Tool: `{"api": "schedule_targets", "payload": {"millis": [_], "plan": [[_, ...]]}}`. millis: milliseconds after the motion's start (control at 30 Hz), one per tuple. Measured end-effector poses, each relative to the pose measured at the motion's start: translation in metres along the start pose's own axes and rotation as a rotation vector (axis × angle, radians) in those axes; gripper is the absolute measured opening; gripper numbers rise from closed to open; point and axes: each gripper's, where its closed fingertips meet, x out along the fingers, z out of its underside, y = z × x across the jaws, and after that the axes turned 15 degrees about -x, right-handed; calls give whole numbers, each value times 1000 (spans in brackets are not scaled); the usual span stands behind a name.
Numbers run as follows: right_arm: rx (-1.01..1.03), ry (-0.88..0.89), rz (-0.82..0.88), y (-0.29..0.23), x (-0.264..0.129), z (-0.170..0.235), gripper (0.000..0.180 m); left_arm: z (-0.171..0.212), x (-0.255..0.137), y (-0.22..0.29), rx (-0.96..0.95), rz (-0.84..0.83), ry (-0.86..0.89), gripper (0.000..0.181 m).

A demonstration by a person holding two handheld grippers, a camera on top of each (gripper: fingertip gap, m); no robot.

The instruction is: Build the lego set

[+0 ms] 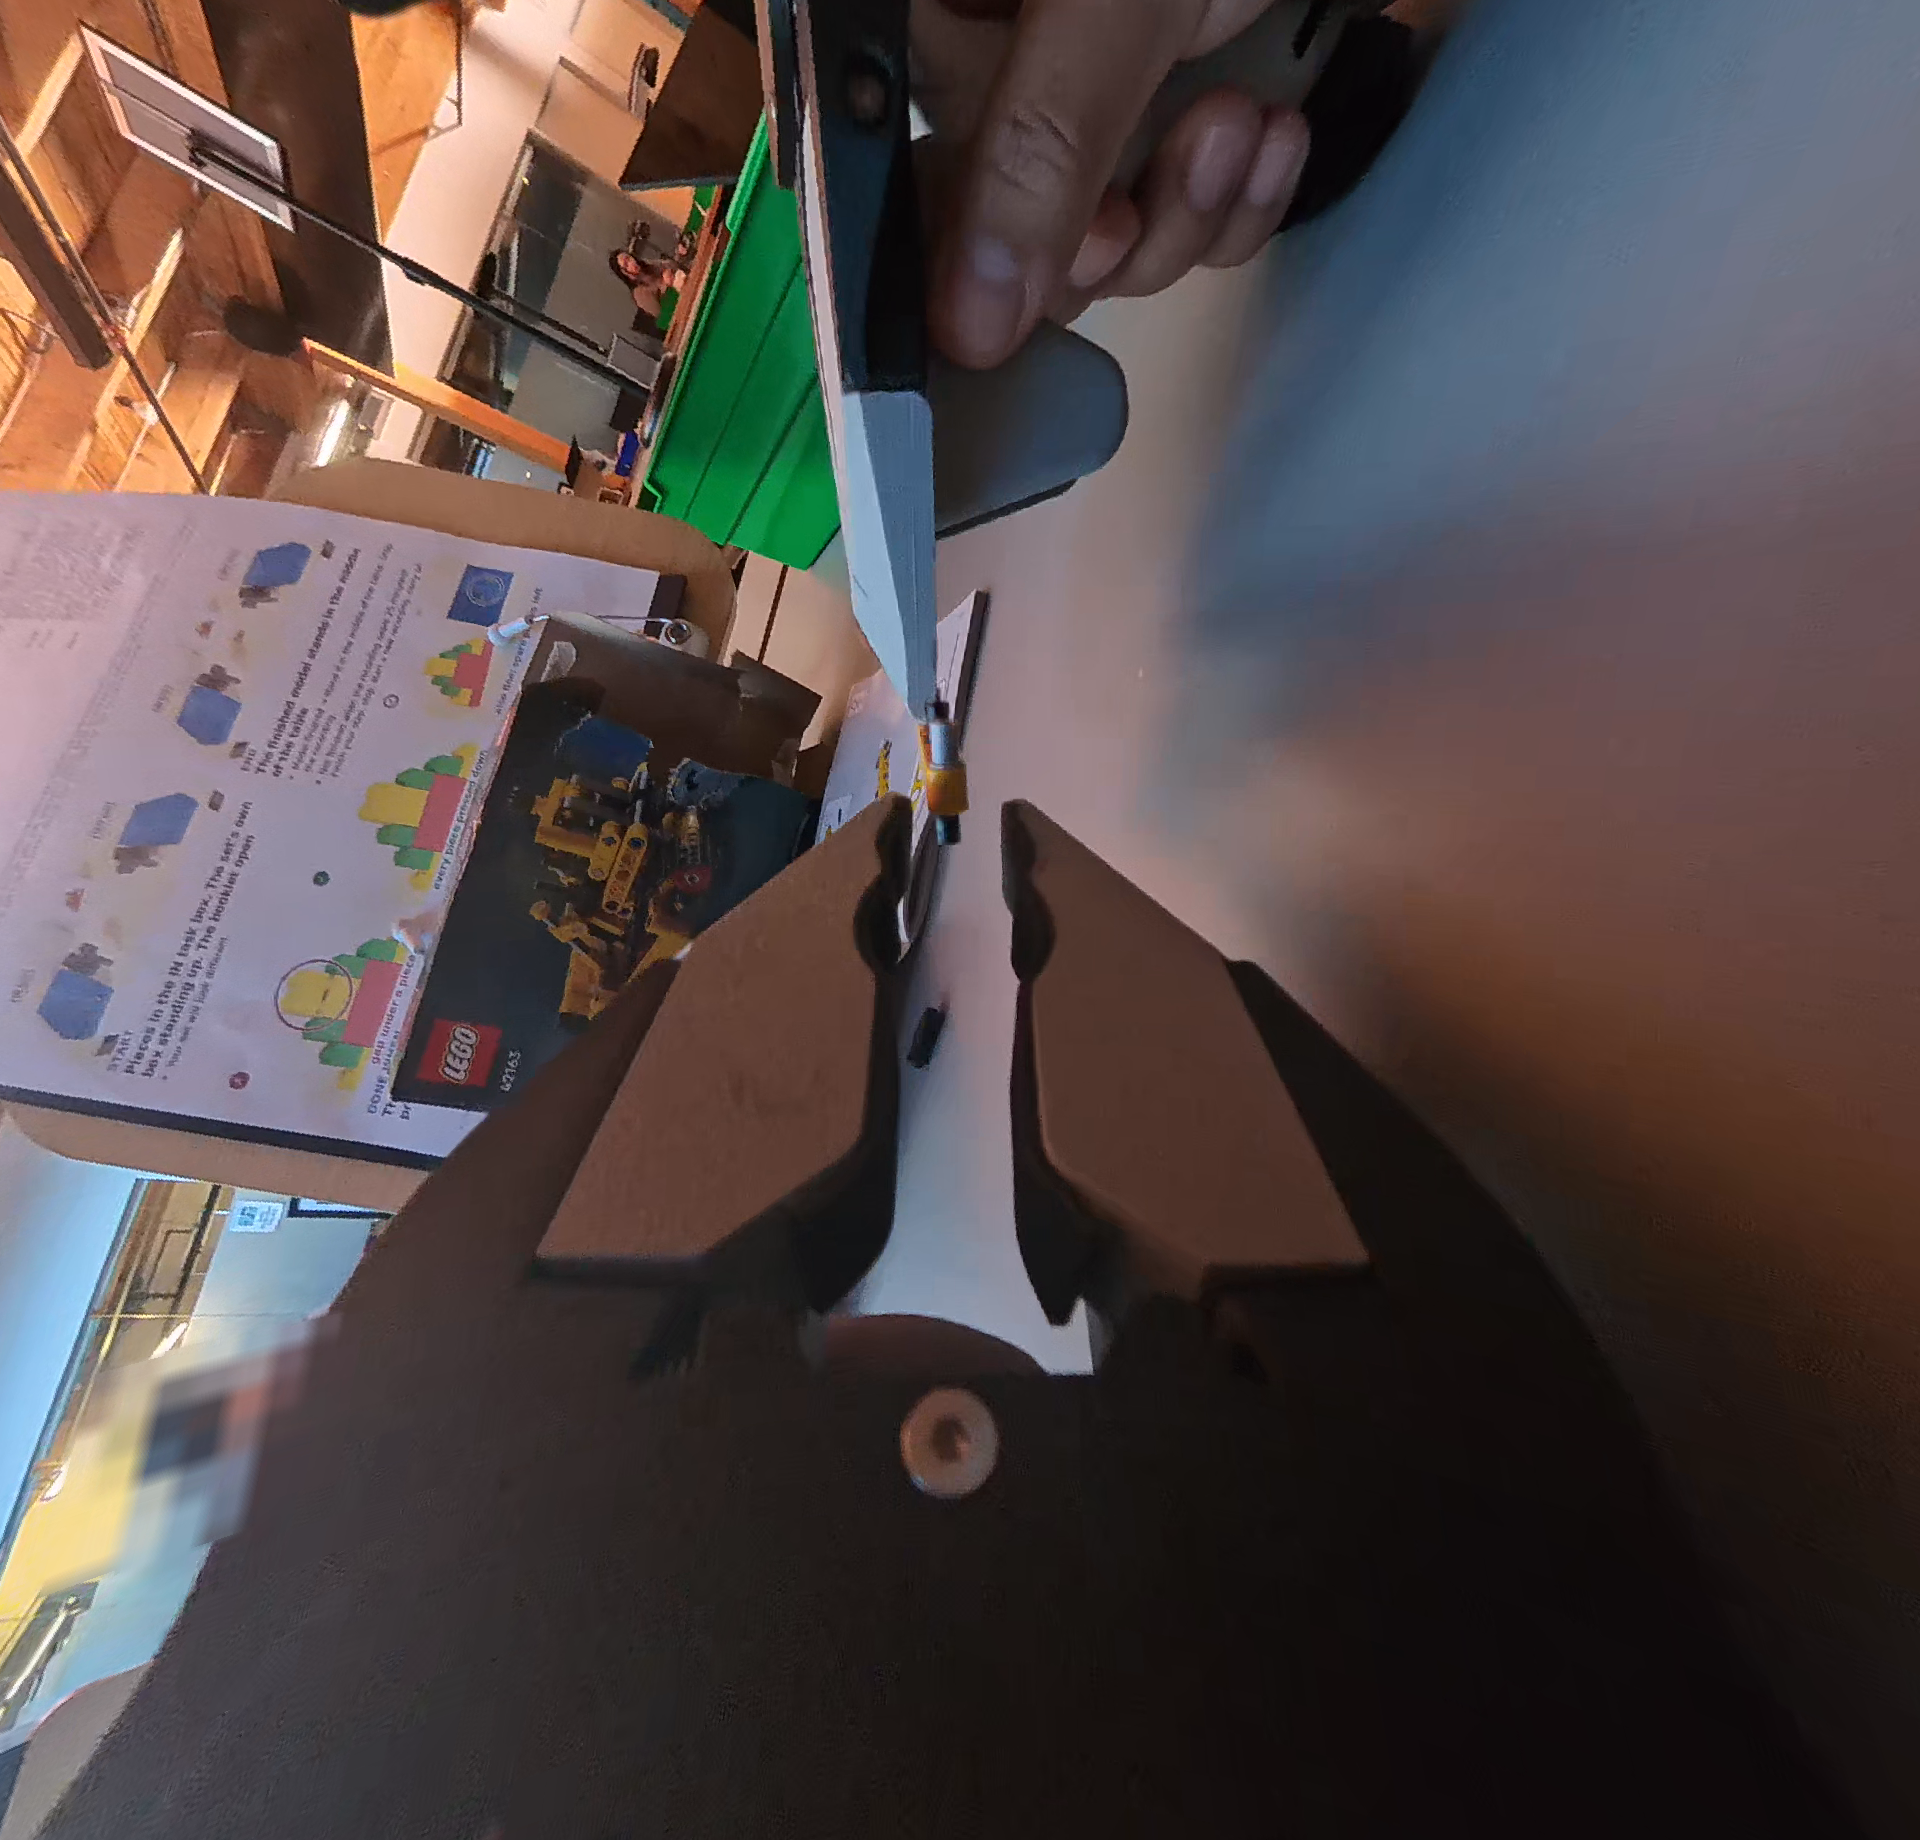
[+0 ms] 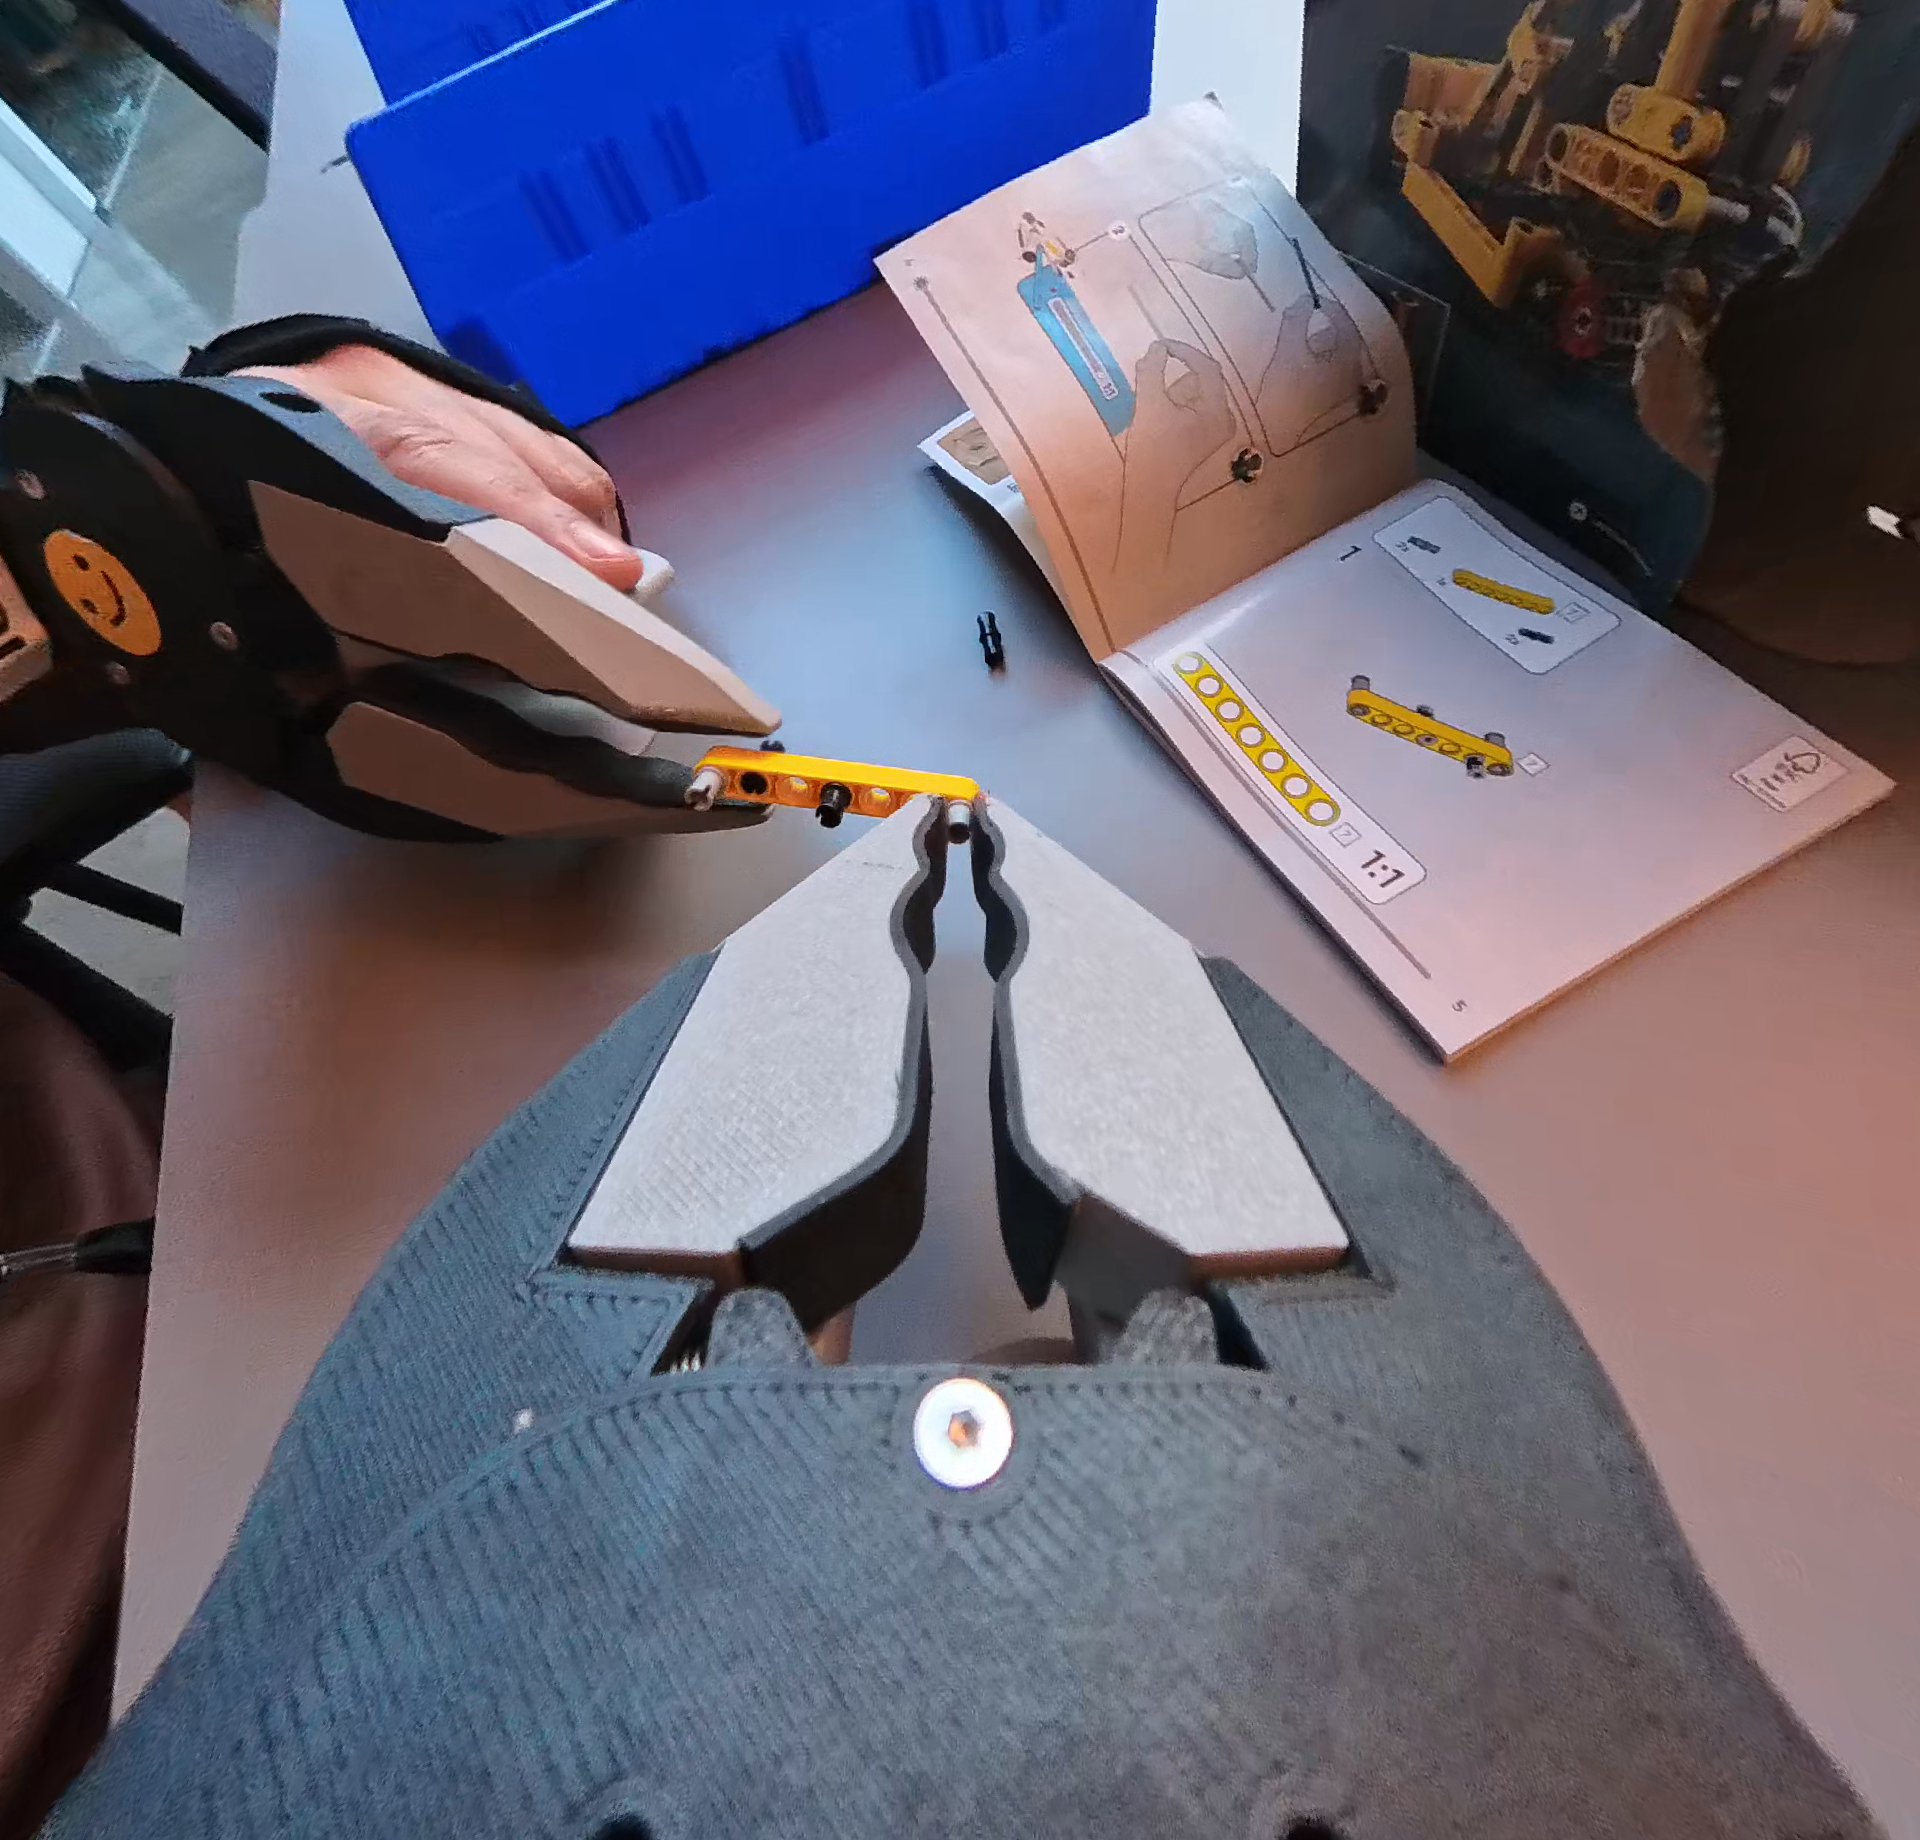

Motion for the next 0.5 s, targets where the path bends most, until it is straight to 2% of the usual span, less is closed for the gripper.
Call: {"api": "schedule_targets", "payload": {"millis": [33,167,500], "plan": [[-2,-4,-1,0,0,0,1,-1,0,0,4,-4,3,14],[-30,-34,-5,-4,3,4,1,-4,-1,0,18,-7,19,5],[-7,-8,-36,-6,2,1,2,-4,-5,-4,-77,34,26,6]]}}
